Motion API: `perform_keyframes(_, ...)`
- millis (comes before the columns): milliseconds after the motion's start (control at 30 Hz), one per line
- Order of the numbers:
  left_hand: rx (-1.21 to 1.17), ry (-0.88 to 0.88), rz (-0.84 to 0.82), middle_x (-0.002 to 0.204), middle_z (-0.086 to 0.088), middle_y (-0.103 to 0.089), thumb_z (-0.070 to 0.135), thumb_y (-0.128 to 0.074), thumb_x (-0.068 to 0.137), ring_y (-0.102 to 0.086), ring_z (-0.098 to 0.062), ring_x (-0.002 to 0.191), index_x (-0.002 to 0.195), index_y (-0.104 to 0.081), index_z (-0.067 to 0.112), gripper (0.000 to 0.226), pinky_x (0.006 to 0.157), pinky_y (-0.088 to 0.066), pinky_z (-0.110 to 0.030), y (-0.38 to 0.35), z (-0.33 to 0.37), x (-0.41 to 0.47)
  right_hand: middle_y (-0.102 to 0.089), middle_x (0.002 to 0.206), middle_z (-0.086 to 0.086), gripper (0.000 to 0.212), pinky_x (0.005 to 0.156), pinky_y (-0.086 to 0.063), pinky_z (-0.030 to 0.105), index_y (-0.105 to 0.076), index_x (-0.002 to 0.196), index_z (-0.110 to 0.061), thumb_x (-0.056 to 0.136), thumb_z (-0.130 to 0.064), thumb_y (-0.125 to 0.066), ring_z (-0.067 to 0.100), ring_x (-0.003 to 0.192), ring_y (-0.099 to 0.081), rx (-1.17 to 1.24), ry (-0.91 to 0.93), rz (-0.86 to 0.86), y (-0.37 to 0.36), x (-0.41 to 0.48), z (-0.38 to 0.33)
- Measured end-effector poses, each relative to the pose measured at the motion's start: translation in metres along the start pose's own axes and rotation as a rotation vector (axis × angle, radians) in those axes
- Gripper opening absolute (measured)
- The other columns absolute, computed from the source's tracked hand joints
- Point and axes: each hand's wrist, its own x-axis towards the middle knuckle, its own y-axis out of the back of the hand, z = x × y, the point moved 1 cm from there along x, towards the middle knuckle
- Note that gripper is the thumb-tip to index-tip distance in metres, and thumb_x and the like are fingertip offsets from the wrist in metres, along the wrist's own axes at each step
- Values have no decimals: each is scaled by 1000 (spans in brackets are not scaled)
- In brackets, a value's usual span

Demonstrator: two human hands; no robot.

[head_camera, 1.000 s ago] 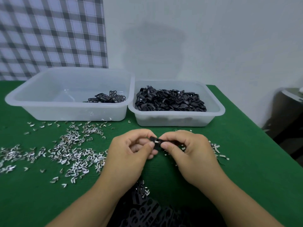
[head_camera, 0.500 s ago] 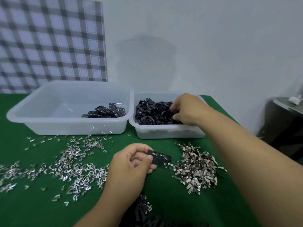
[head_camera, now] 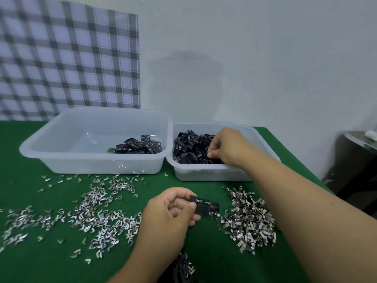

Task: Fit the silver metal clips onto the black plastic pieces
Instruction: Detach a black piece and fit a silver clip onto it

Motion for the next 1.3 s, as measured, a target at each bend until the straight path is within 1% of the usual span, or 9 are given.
perform_keyframes(67, -10, 0, 4, 57, -2, -67, -5, -63, 84, -71, -16, 60, 79, -68, 17, 23, 55, -55, -20, 1, 0, 0, -70, 86, 0, 3, 72, -47, 26, -70, 80, -18, 83, -18, -69, 14, 77, -62, 106, 21, 136, 0, -6, 2)
perform_keyframes(167, -42, 8, 11, 57, -3, -68, -5, -62, 84, -71, -18, 61, 81, -67, 14, 19, 55, -55, -20, 1, 0, 1, -66, 66, 0, 11, 57, -54, 28, -65, 76, -18, 86, -14, -63, 15, 56, -64, 494, 86, 319, 3, -27, 1)
perform_keyframes(267, -58, -2, 27, 59, -6, -68, -4, -62, 84, -71, -18, 61, 83, -66, 12, 17, 56, -55, -20, 2, 0, 0, -67, 58, 4, 13, 51, -53, 21, -68, 80, -18, 83, -6, -66, 13, 47, -62, 804, 149, 335, 1, -63, -3)
perform_keyframes(400, -72, -3, 48, 62, -8, -69, -3, -63, 84, -71, -17, 62, 82, -67, 12, 16, 56, -55, -19, 2, 0, 0, -73, 73, 1, 18, 65, -55, 17, -73, 82, -21, 78, -4, -70, 14, 66, -70, 1010, 129, 247, -17, -107, 3)
perform_keyframes(567, -69, -16, 65, 62, -8, -70, -2, -64, 84, -71, -16, 62, 81, -67, 14, 17, 55, -53, -17, 2, 0, 1, -74, 84, 12, 21, 71, -55, 20, -74, 86, -10, 79, 7, -63, 23, 81, -71, 1317, 11, 188, -45, -125, 22)
perform_keyframes(833, -74, -21, 65, 62, -7, -70, -2, -64, 84, -72, -16, 62, 81, -67, 14, 16, 55, -53, -17, 2, -1, 1, -73, 87, 14, 29, 71, -54, 19, -73, 85, -8, 77, 16, -59, 23, 85, -71, 1362, -18, 178, -53, -124, 29)
perform_keyframes(1033, -81, -21, 63, 60, -6, -69, -3, -64, 84, -71, -15, 61, 82, -67, 12, 16, 55, -54, -17, 1, -2, 2, -72, 85, 10, 31, 65, -53, 21, -60, 95, -8, 75, 16, -61, 21, 77, -70, 1355, -19, 201, -54, -122, 32)
perform_keyframes(1167, -77, -24, 62, 60, -6, -69, -2, -64, 84, -71, -15, 61, 82, -67, 12, 15, 55, -54, -17, 1, -1, 1, -74, 85, 7, 22, 65, -50, 14, -71, 81, -11, 74, 10, -67, 9, 75, -67, 1275, -6, 199, -54, -123, 32)
perform_keyframes(1300, -87, -28, 59, 59, -5, -69, -3, -64, 84, -71, -14, 60, 81, -67, 12, 16, 54, -52, -16, 1, -1, 1, -74, 87, 0, 27, 67, -49, 11, -76, 72, -17, 73, 9, -68, 7, 80, -69, 1271, -24, 208, -56, -123, 33)
